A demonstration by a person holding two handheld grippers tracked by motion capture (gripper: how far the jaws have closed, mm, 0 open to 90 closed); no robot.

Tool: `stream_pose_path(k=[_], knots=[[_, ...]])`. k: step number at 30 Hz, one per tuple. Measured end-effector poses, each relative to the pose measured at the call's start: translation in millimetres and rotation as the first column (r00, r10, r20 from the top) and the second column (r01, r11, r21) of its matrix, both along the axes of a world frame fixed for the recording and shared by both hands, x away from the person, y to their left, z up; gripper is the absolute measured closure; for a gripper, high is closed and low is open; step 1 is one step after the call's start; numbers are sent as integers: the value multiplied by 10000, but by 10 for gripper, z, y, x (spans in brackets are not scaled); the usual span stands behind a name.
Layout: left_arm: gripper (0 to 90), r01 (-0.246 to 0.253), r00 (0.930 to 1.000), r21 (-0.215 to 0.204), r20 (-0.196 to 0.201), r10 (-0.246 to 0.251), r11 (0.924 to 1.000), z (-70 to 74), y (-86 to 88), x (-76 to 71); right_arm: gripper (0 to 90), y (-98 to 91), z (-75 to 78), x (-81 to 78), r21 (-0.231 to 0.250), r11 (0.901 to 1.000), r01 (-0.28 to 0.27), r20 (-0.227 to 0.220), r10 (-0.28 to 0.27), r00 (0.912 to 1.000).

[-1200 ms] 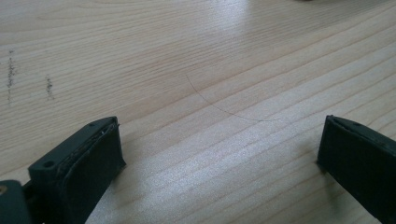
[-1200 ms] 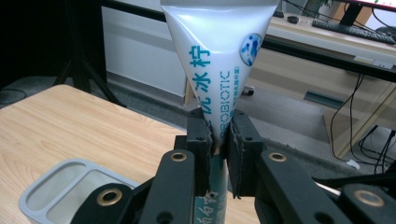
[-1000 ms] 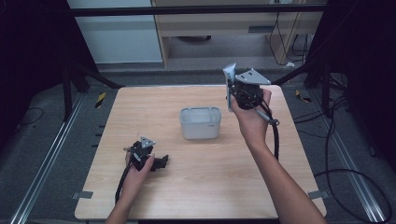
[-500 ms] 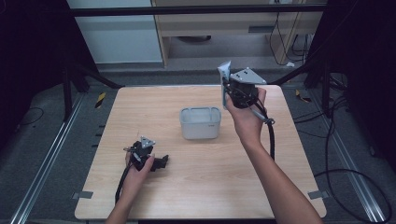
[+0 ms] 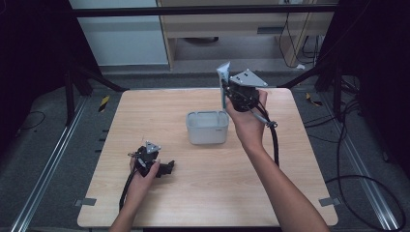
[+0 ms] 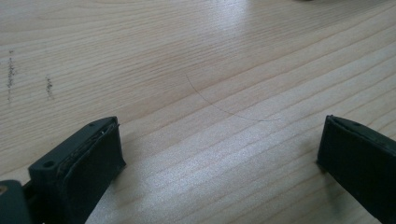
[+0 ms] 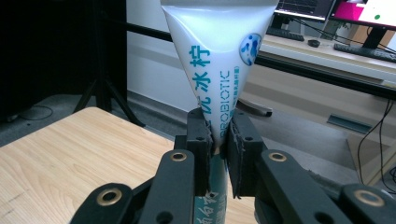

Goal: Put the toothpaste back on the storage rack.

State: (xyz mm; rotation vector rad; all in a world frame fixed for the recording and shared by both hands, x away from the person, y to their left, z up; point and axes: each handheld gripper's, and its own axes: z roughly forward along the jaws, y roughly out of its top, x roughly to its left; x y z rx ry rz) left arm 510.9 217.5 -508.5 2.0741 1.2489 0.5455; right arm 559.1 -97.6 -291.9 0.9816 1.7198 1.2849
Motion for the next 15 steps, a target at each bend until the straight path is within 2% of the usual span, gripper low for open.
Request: stream_pose_path(k=[15], knots=[[0, -6, 10000, -5, 4, 6, 10000, 0, -1, 0, 805, 151, -33, 21, 184, 9991, -389, -72, 390, 9992]])
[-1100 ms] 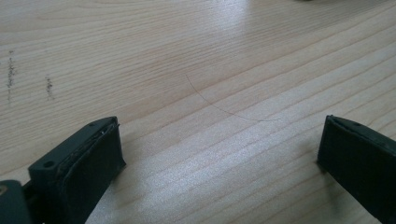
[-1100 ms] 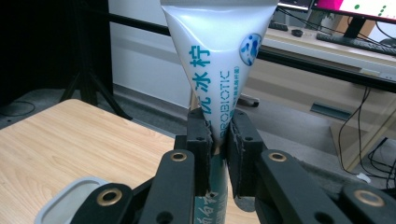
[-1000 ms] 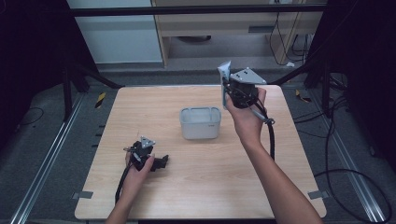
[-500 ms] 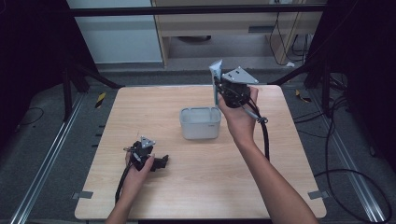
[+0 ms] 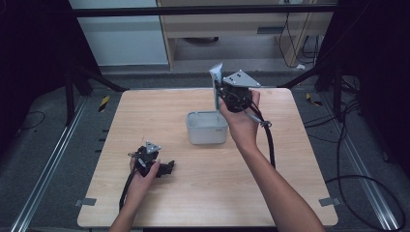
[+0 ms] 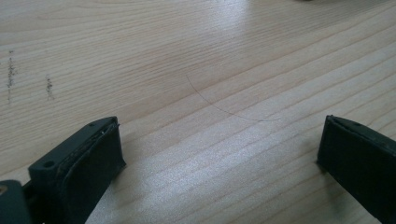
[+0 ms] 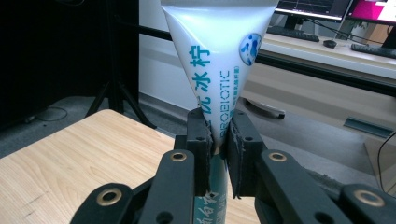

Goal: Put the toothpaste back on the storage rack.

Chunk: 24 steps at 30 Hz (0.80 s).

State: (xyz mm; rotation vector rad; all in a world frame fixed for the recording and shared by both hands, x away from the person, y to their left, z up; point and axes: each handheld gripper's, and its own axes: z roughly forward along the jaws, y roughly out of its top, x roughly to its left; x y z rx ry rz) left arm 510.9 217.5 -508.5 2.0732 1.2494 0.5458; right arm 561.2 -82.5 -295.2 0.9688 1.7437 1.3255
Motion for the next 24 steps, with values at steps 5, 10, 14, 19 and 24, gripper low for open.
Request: stream_pose_path(k=[5, 10, 14, 19, 24], knots=[[0, 1, 10000, -2, 1, -1, 10000, 0, 0, 0, 805, 32, -27, 15, 230, 9997, -126, -143, 130, 9998], [0, 0, 10000, -3, 1, 0, 10000, 0, 0, 0, 805, 101, -57, 27, 273, 9993, -272, -139, 276, 9995], [0, 0, 10000, -2, 1, 0, 10000, 0, 0, 0, 805, 138, -91, 38, 306, 9989, -368, -225, 375, 9990], [0, 3, 10000, 0, 1, -3, 10000, 0, 0, 0, 805, 158, -115, 51, 335, 9986, -411, -308, 421, 9986], [0, -1, 10000, -1, 1, 1, 10000, 0, 0, 0, 805, 162, -221, 69, 568, 9974, -453, -612, 488, 9969]])
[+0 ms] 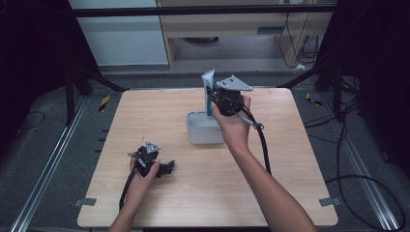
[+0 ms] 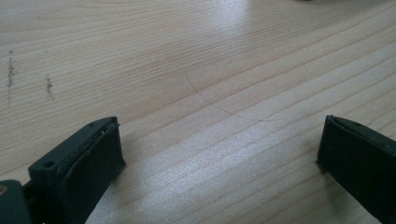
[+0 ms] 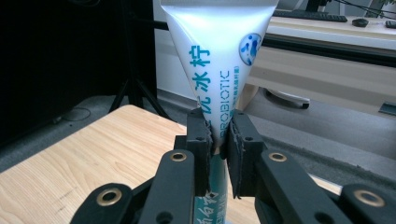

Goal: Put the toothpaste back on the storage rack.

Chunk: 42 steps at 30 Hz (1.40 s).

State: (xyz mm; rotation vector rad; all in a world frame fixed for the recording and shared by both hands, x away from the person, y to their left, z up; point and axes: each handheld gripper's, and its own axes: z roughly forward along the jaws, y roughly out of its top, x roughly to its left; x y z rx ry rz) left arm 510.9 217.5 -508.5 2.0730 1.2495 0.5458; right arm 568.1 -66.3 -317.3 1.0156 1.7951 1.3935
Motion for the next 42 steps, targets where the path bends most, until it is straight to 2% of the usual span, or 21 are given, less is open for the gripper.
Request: stream_pose_path(k=[14, 19, 31, 42], knots=[[0, 17, 10000, 21, -11, -17, 10000, 1, 2, 0, 804, 37, -121, 26, 223, 9997, 79, -151, -75, 9999], [0, 20, 10000, 25, -12, -20, 10000, 1, 2, 0, 804, 62, -184, 26, 208, 9998, 60, -156, -57, 9999], [0, 20, 10000, 23, -11, -20, 10000, 1, 2, 0, 803, 92, -433, 60, 67, 10000, 74, -520, -70, 9986], [0, 16, 10000, 19, -10, -16, 10000, 1, 1, 0, 803, 135, -496, 78, 19, 10000, 37, -637, -36, 9980]])
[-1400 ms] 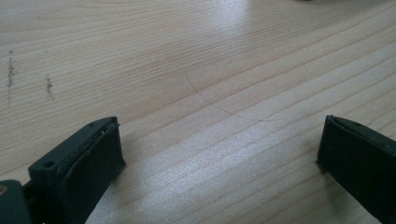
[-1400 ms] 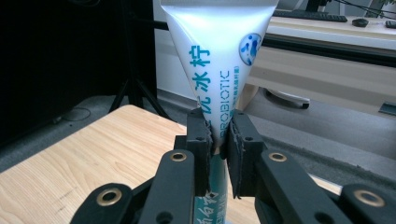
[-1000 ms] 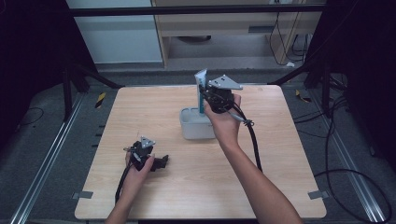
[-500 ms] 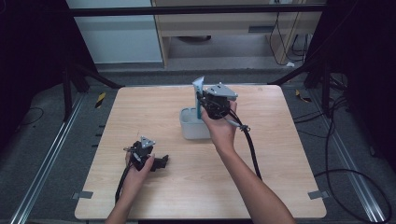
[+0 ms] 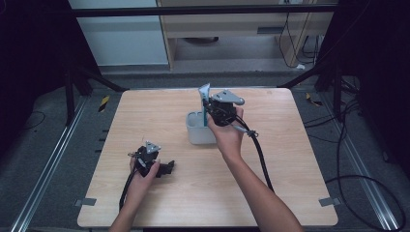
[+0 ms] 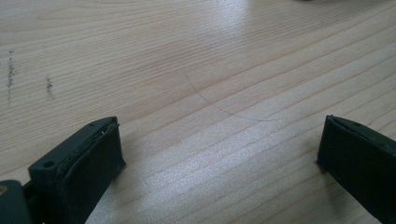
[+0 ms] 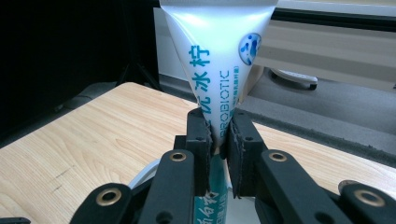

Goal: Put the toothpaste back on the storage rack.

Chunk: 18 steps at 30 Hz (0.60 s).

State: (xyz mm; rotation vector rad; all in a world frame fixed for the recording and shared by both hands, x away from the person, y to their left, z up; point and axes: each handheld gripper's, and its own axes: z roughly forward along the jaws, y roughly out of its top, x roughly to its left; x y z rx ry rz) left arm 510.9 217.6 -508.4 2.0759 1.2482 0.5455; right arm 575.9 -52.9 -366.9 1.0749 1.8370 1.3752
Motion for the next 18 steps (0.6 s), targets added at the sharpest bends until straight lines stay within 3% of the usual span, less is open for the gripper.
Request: stream_pose_path(k=[18], knots=[[0, 10, 10000, 3, -3, -10, 10000, 0, 1, 1, 803, -52, -278, 45, 62, 9998, 168, -603, -164, 9980]])
